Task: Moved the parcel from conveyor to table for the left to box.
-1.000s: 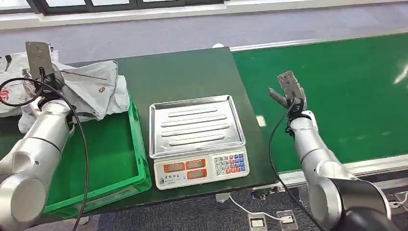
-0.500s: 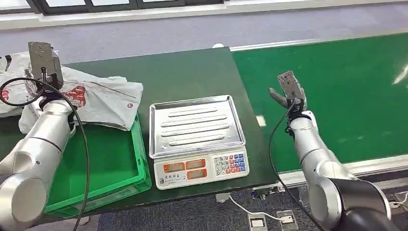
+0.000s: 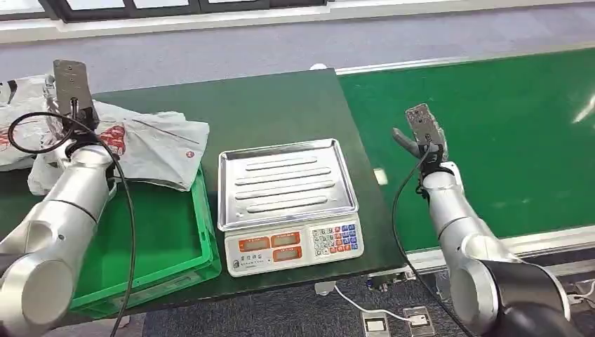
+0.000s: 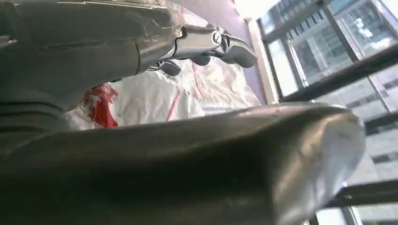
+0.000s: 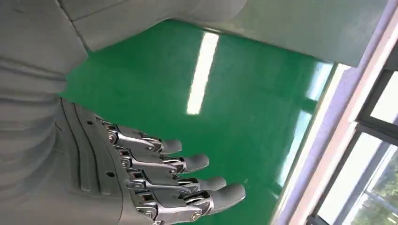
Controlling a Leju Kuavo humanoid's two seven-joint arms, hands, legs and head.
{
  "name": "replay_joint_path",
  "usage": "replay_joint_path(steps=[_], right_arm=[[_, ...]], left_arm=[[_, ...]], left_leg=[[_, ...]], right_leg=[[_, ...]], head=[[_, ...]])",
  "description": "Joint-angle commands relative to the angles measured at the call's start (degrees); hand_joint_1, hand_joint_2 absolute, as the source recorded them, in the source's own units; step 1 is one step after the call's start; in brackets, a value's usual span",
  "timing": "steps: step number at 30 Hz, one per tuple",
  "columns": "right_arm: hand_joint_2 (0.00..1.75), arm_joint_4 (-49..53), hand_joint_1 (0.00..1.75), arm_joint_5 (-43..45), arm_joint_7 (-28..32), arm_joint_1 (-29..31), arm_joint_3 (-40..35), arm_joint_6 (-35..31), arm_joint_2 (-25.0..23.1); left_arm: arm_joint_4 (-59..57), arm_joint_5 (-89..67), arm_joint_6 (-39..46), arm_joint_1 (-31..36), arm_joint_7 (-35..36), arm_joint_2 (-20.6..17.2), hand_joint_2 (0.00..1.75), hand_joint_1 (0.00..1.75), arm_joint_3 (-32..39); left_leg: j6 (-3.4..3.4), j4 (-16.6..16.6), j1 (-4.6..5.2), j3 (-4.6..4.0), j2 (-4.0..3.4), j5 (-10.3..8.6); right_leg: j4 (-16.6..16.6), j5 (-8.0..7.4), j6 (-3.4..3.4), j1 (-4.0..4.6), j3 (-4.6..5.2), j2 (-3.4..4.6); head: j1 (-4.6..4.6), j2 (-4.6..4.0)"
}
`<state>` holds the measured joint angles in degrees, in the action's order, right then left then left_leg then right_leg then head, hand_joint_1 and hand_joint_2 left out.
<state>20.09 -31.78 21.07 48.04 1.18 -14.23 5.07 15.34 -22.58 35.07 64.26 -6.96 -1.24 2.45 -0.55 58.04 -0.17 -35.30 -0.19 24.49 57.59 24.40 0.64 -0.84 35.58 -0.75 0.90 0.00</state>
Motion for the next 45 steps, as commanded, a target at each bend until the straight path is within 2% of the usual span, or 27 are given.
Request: replay_joint_path(steps=[1,8,9,10,12,18,32,37,40,45], right_arm=[[1.75,-3.2,0.0,0.1,0.2,1.8,0.0,0.3,0.8],[1.75,-3.2,0.0,0.1,0.2,1.8,0.0,0.2,0.7],[1.75,-3.3,0.0,0.0,0.1,1.9,-0.1,0.3,0.7],[1.75,-3.4,0.0,-0.2,0.2,2.0,-0.2,1.1,0.7],[1.75,-3.5,0.0,-0.3,0.1,2.1,-0.2,1.3,0.9],[1.75,-2.9,0.0,0.6,0.9,0.4,0.9,1.8,2.3],[1.75,-0.7,0.0,-0.5,-1.2,-0.3,-0.8,2.3,-2.0],[1.75,-0.5,0.0,-0.9,-1.7,0.4,-1.6,2.8,-3.3],[1.75,-0.8,0.0,-1.0,-2.6,1.1,-1.9,2.8,-3.9],[1.75,-0.9,0.0,-1.0,-2.6,1.2,-1.9,2.9,-3.7]], left_arm=[[-0.6,6.8,-15.5,1.7,-12.4,6.0,0.0,0.0,8.2],[-0.6,6.9,-15.3,1.5,-12.6,6.2,0.0,0.0,8.2],[-0.8,8.0,-19.0,1.6,-13.3,6.3,1.75,0.0,8.8],[-0.6,10.0,-30.0,1.3,-15.3,6.8,1.75,0.0,9.2],[-0.6,9.6,-37.1,1.0,-17.1,7.7,1.75,0.0,7.4],[0.0,10.0,-41.7,0.3,-13.5,11.0,1.75,0.0,6.1],[0.3,7.9,-41.8,-1.7,-12.5,7.4,1.75,0.0,2.9],[0.1,8.3,-41.6,-2.9,-12.3,6.6,1.75,0.0,3.0],[-0.1,8.5,-41.0,-3.0,-12.2,6.4,1.75,0.0,3.1],[-0.1,8.5,-41.0,-2.9,-12.1,6.4,1.75,0.0,3.1]], left_leg=[[0.0,0.0,-0.06,0.06,0.17,0.03],[0.0,0.0,-0.04,0.16,0.0,0.08],[-0.01,-0.1,-0.04,0.21,-0.05,0.09],[0.0,0.0,-0.02,0.1,-0.07,0.07],[0.0,0.0,-0.03,0.08,-0.04,0.06],[0.07,-0.1,-0.06,0.26,0.35,0.06],[0.0,-0.1,-0.03,0.22,-0.23,0.1],[0.0,-0.1,0.0,0.18,-0.12,0.07],[0.0,-0.1,-0.01,0.24,-0.29,0.12],[-0.01,0.0,-0.04,0.11,-0.06,0.05]], right_leg=[[-0.1,0.06,-0.03,0.07,-0.15,-0.12],[-0.1,0.02,-0.02,0.03,-0.21,0.08],[-0.1,0.02,-0.05,0.03,-0.23,0.13],[-0.1,0.01,-0.03,0.01,-0.1,0.1],[-0.1,0.01,-0.03,0.04,-0.08,0.07],[-0.3,0.06,0.03,0.11,-0.44,-0.25],[-0.1,-0.04,-0.04,0.09,-0.16,0.33],[-0.1,0.0,-0.01,0.05,-0.15,0.2],[-0.1,-0.02,-0.03,0.02,-0.16,0.37],[0.0,0.0,-0.04,0.04,-0.11,0.14]], head=[[0.0,0.0],[0.0,0.0],[0.0,0.0],[0.0,0.0],[0.0,0.0],[0.0,0.0],[0.0,0.0],[0.0,0.0],[0.02,0.0],[0.0,0.0]])
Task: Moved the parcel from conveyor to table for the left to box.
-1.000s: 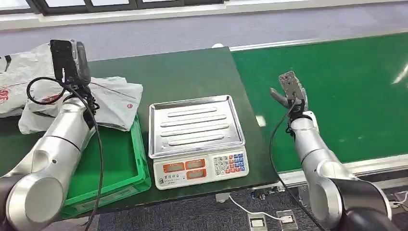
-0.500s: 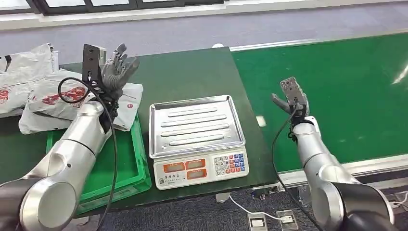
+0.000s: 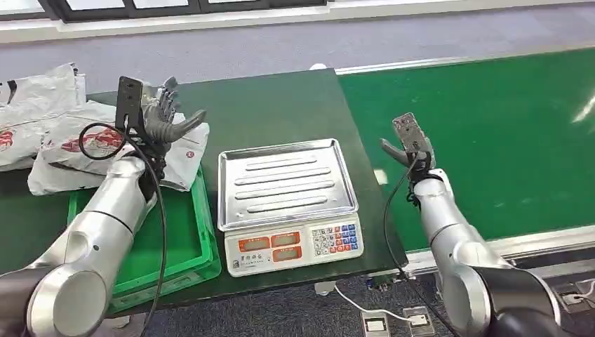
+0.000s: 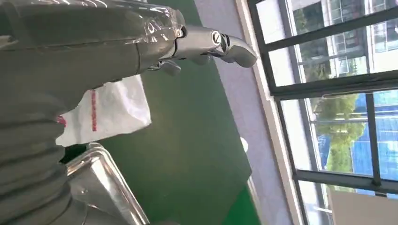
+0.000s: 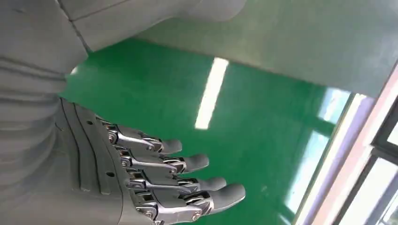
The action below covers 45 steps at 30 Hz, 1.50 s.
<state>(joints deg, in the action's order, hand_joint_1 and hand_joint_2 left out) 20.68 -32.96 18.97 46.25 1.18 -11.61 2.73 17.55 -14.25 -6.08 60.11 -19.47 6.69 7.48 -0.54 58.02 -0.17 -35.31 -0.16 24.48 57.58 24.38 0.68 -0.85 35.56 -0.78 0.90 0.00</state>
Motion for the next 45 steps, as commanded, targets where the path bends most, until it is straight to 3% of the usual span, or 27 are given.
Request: replay_joint_path(steps=[1,10,23,45], right_arm=[[1.75,-1.5,0.0,0.2,-0.5,3.0,-1.9,0.3,-1.4],[1.75,-2.1,0.0,2.4,0.7,5.6,-0.9,2.0,-1.9],[1.75,-1.6,0.0,4.1,2.0,4.3,-0.5,1.5,-0.7],[1.75,-1.9,0.0,4.6,2.4,2.7,-0.5,1.1,1.3]], left_arm=[[-2.3,0.2,0.2,1.3,0.4,-1.5,1.75,0.0,-1.9],[-2.5,1.5,1.7,1.6,0.7,-0.9,1.75,0.0,-1.7],[-2.7,3.3,8.3,2.1,1.6,3.2,1.75,0.0,-0.9],[-2.2,1.8,8.1,-0.5,-0.1,2.1,1.75,0.0,-3.6]], left_leg=[[-0.02,0.0,-0.03,0.07,-0.06,0.05],[-0.01,0.0,-0.01,0.11,-0.11,0.07],[0.03,-0.1,-0.09,0.33,0.08,0.08],[0.02,-0.1,-0.04,0.25,0.02,0.06]], right_leg=[[0.0,0.01,-0.05,0.03,-0.04,0.11],[0.0,0.02,-0.06,0.01,-0.07,0.16],[-0.2,0.06,-0.06,0.09,-0.39,0.03],[-0.2,0.04,-0.06,0.04,-0.27,0.05]], head=[[0.0,0.0],[0.0,0.0],[0.0,0.0],[0.0,0.0]])
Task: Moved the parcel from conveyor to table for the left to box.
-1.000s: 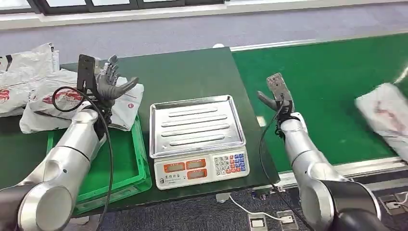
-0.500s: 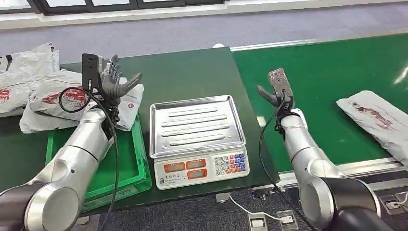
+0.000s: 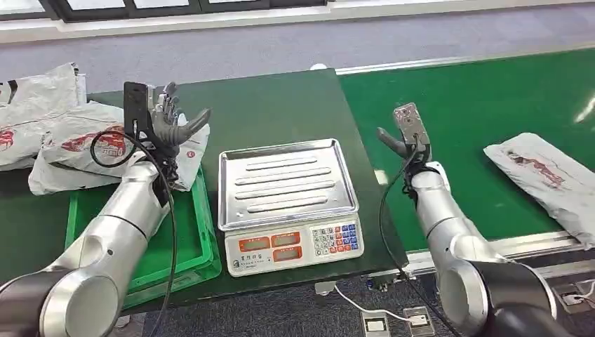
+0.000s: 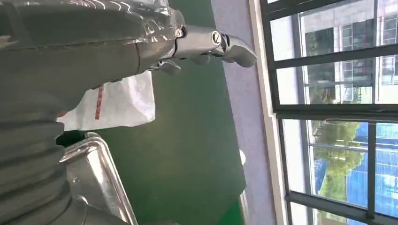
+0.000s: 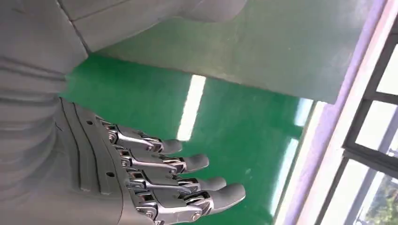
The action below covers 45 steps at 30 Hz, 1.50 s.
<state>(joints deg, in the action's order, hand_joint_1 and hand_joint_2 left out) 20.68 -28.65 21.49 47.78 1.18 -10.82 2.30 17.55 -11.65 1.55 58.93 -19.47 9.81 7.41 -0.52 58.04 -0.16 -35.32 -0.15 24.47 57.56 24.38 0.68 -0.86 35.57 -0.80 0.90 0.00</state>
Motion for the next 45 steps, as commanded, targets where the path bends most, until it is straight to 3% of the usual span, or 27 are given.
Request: replay_joint_path(steps=[1,8,15,21,22,30,43,44,45], right_arm=[[1.75,-1.9,0.0,0.3,-0.1,1.1,-0.5,0.3,1.8],[1.75,-1.9,0.0,1.4,1.1,0.3,0.4,-0.3,2.8],[1.75,-3.3,0.0,1.8,-1.2,4.0,0.7,0.6,2.8],[1.75,-4.7,0.0,-4.3,-8.3,6.1,-3.7,0.5,5.2],[0.0,-5.0,0.0,-6.0,-10.7,6.3,-4.8,-0.2,5.9],[0.0,-6.0,0.0,-8.5,-16.6,1.5,-5.1,5.0,11.9],[0.0,-5.1,0.0,-12.6,-19.9,-0.6,-5.0,6.8,13.1],[1.75,-5.1,0.0,-12.6,-19.9,-0.6,-5.0,6.8,13.1],[1.75,-5.1,0.0,-13.3,-21.0,-0.5,-5.0,6.6,13.1]], left_arm=[[-2.2,-0.8,0.5,0.6,-0.1,-1.0,1.75,0.0,-3.5],[-2.5,0.0,-0.5,1.6,0.6,-0.6,1.75,0.0,-3.8],[-3.3,2.2,1.5,2.3,3.7,0.0,1.75,0.0,-2.2],[-3.3,2.7,1.8,1.4,3.8,-1.0,1.75,0.0,-1.7],[-3.3,2.6,1.5,1.2,3.8,-1.3,1.75,0.0,-1.7],[-3.3,0.9,1.2,-0.4,3.4,-2.4,1.75,0.0,-3.1],[-3.2,0.4,1.1,-1.5,2.9,-2.1,1.75,0.0,-3.6],[-3.2,0.4,1.1,-1.5,2.9,-2.1,1.75,0.0,-3.6],[-3.2,0.3,1.1,-1.4,3.0,-2.1,1.75,0.0,-3.6]], left_leg=[[-0.01,0.0,0.0,0.13,0.01,0.04],[-0.01,0.0,-0.03,0.11,0.02,0.04],[0.0,0.0,-0.05,0.1,-0.02,0.09],[-0.01,0.0,-0.03,0.1,-0.04,0.08],[0.0,0.0,-0.03,0.05,0.0,0.05],[0.01,-0.1,-0.02,0.18,0.15,0.04],[0.03,-0.1,-0.02,0.23,-0.04,0.13],[0.04,0.0,-0.01,0.14,0.01,0.11],[0.03,0.0,-0.02,0.18,-0.02,0.12]], right_leg=[[0.0,0.04,-0.04,0.0,-0.13,0.04],[0.0,0.04,-0.04,0.04,-0.11,0.02],[0.0,0.06,-0.06,0.05,-0.11,0.1],[0.0,0.04,-0.06,0.03,-0.09,0.13],[0.0,0.04,-0.03,0.03,-0.06,0.05],[-0.1,0.06,-0.03,0.02,-0.24,-0.09],[-0.1,0.04,-0.05,0.02,-0.22,0.14],[-0.1,0.04,-0.03,0.01,-0.14,0.07],[-0.1,0.04,-0.05,0.03,-0.18,0.11]], head=[[0.0,0.0],[0.0,0.0],[0.0,0.0],[0.0,0.0],[0.0,0.0],[0.0,0.0],[0.02,0.0],[0.0,0.0],[0.0,0.0]])
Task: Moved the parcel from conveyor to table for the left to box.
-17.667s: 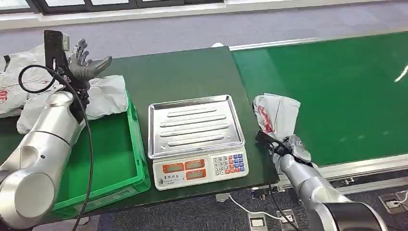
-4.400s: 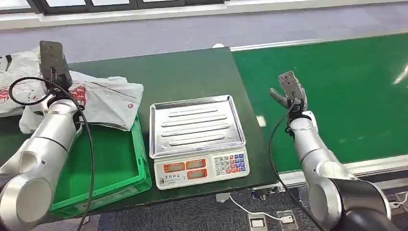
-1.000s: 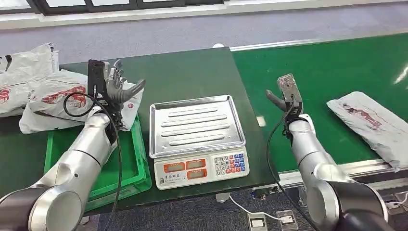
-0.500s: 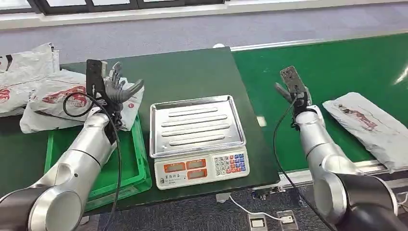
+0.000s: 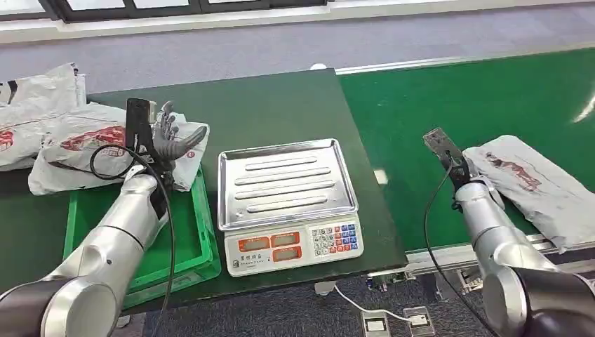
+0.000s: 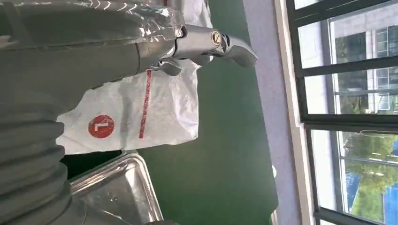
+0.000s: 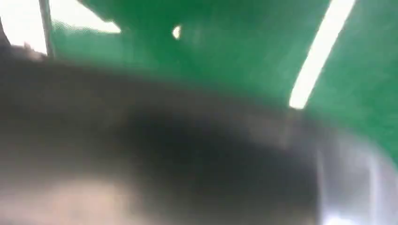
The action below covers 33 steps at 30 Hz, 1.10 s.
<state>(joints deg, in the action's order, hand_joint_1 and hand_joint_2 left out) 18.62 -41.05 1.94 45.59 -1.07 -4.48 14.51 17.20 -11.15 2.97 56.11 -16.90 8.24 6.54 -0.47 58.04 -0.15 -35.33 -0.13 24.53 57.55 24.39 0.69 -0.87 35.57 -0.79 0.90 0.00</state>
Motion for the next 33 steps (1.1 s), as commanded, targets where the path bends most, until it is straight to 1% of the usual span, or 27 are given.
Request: replay_joint_path(steps=[1,3,6,10,12,13,14,15,16,17,18,21,22,23,24,27,29,31,32,33], right_arm=[[1.75,-3.1,0.0,-2.3,-3.1,1.9,-3.4,0.3,1.0],[1.75,-3.1,0.0,-4.4,-5.6,2.6,-3.9,2.2,1.3],[1.75,-2.9,0.0,-4.6,-6.0,3.0,-3.6,2.1,0.9],[1.75,-2.9,0.0,-5.0,-6.3,3.4,-3.2,1.9,-0.3],[1.75,-1.8,0.0,-4.5,-2.9,2.8,-1.3,-2.1,-1.3],[1.75,0.0,0.0,-3.4,2.9,1.9,0.3,-6.5,-2.2],[1.75,0.3,0.0,-1.7,8.3,1.6,2.0,-8.8,-3.1],[1.75,1.5,0.0,0.1,13.1,1.0,3.6,-11.2,-4.1],[1.75,1.6,0.0,1.0,15.6,0.8,4.6,-12.6,-4.9],[1.75,2.1,0.0,2.1,17.6,0.7,5.9,-13.3,-5.8],[1.75,2.8,0.0,3.4,19.2,0.4,7.0,-13.4,-6.8],[1.75,3.6,0.0,4.5,21.4,0.2,8.0,-14.7,-8.3],[1.75,3.9,0.0,5.8,23.7,0.8,8.8,-14.9,-9.0],[1.75,3.9,0.0,5.7,23.4,1.2,8.7,-15.0,-9.2],[1.75,3.8,0.0,5.6,23.1,1.5,8.5,-15.0,-9.3],[1.75,3.8,0.0,5.6,23.0,1.6,8.5,-14.9,-9.1],[1.75,4.0,0.0,8.2,27.1,2.8,9.6,-13.9,-10.0],[1.75,4.1,0.0,9.2,28.9,4.4,9.5,-13.7,-11.7],[1.75,3.8,0.0,9.3,28.6,5.2,9.2,-13.7,-12.5],[1.75,3.3,0.0,9.5,28.7,5.7,9.0,-13.4,-12.7]], left_arm=[[-2.8,-0.2,-0.3,1.4,0.6,-0.4,1.75,0.0,-2.7],[-2.8,-0.6,-0.5,1.6,1.0,0.0,1.75,0.0,-3.1],[-2.8,-0.6,-0.3,1.6,1.1,0.2,1.75,0.0,-3.0],[-2.7,-0.7,-0.4,1.4,1.3,0.3,1.75,0.0,-3.1],[-2.4,-0.9,-0.1,1.0,0.9,-0.1,1.75,0.0,-3.1],[-2.2,-0.8,0.1,0.7,0.2,-0.4,1.75,0.0,-2.8],[-2.1,-0.8,-0.1,0.5,-0.4,-0.8,1.75,0.0,-2.7],[-2.0,-1.1,0.3,0.2,-1.0,-1.3,1.75,0.0,-2.9],[-2.0,-1.4,0.5,0.1,-1.4,-1.7,1.75,0.0,-3.1],[-2.0,-1.4,0.3,0.1,-1.5,-2.0,1.75,0.0,-3.0],[-2.0,-1.5,0.5,0.0,-1.7,-2.3,1.75,0.0,-3.0],[-1.9,-1.4,0.0,-0.1,-2.1,-2.7,1.75,0.0,-2.8],[-1.8,-1.6,-0.1,-0.1,-2.4,-3.1,1.75,0.0,-3.0],[-1.9,-1.6,-0.3,-0.1,-2.5,-3.3,1.75,0.0,-3.0],[-1.8,-1.6,-0.4,-0.1,-2.5,-3.3,1.75,0.0,-3.0],[-1.8,-1.6,-0.4,-0.1,-2.5,-3.3,1.75,0.0,-3.0],[-1.8,-1.5,-0.9,0.1,-2.8,-4.0,1.75,0.0,-3.1],[-1.7,-1.1,-0.8,-0.1,-3.3,-4.5,1.75,0.0,-2.7],[-1.7,-1.0,-0.6,-0.2,-3.5,-4.6,1.75,0.0,-2.5],[-1.8,-0.9,-0.4,-0.2,-3.5,-4.6,1.75,0.0,-2.4]], left_leg=[[-0.01,0.0,-0.04,0.15,-0.05,0.06],[-0.01,-0.1,-0.06,0.25,-0.06,0.09],[0.0,0.0,0.0,0.09,-0.03,0.05],[-0.01,0.0,-0.02,0.18,-0.09,0.08],[-0.02,0.0,-0.03,0.15,-0.11,0.07],[-0.03,-0.1,-0.02,0.23,-0.17,0.09],[-0.02,0.0,-0.03,0.11,-0.13,0.06],[-0.03,-0.1,-0.02,0.17,-0.2,0.06],[-0.05,-0.1,-0.05,0.3,-0.27,0.08],[-0.05,-0.1,-0.02,0.22,-0.29,0.08],[-0.08,-0.2,-0.06,0.47,-0.42,0.11],[-0.04,-0.1,-0.05,0.18,-0.25,0.06],[-0.06,-0.1,-0.05,0.3,-0.31,0.07],[-0.04,-0.1,-0.05,0.13,-0.19,0.04],[-0.05,-0.1,-0.04,0.21,-0.33,0.08],[-0.03,-0.1,-0.04,0.2,-0.33,0.07],[-0.03,-0.1,-0.06,0.19,-0.26,0.07],[-0.03,-0.1,-0.01,0.17,-0.32,0.07],[-0.04,0.0,-0.02,0.15,-0.32,0.08],[-0.05,0.0,-0.04,0.21,-0.49,0.12]], right_leg=[[-0.1,0.03,-0.04,0.04,-0.14,0.1],[-0.1,0.03,-0.06,0.06,-0.26,0.14],[0.0,0.04,-0.03,-0.01,-0.08,0.06],[-0.1,0.03,-0.05,0.02,-0.17,0.14],[0.0,0.03,-0.06,0.02,-0.13,0.16],[-0.1,0.03,-0.08,0.01,-0.18,0.23],[0.0,0.0,-0.05,0.02,-0.09,0.16],[-0.1,-0.01,-0.07,0.02,-0.12,0.24],[-0.1,-0.02,-0.09,0.04,-0.23,0.33],[-0.1,-0.01,-0.08,0.01,-0.13,0.34],[-0.2,-0.03,-0.15,0.05,-0.32,0.52],[-0.1,-0.01,-0.07,0.08,-0.11,0.29],[-0.1,-0.01,-0.1,0.09,-0.2,0.36],[0.0,-0.01,-0.06,0.09,-0.09,0.22],[0.0,-0.01,-0.08,0.08,-0.1,0.37],[0.0,-0.01,-0.06,0.06,-0.11,0.36],[0.0,0.01,-0.06,0.07,-0.14,0.3],[0.0,0.0,-0.06,0.02,-0.07,0.35],[0.0,0.0,-0.07,0.02,-0.05,0.35],[0.0,-0.02,-0.09,0.04,-0.08,0.54]], head=[[0.02,0.0],[0.0,0.0],[0.0,0.0],[0.0,0.0],[0.0,0.0],[0.0,0.0],[0.0,0.0],[0.0,0.0],[0.0,0.0],[0.02,0.0],[0.0,0.0],[0.0,0.0],[0.0,0.0],[0.0,0.0],[0.0,0.0],[0.0,0.0],[0.0,0.0],[0.0,0.0],[0.0,0.0],[0.02,0.0]])
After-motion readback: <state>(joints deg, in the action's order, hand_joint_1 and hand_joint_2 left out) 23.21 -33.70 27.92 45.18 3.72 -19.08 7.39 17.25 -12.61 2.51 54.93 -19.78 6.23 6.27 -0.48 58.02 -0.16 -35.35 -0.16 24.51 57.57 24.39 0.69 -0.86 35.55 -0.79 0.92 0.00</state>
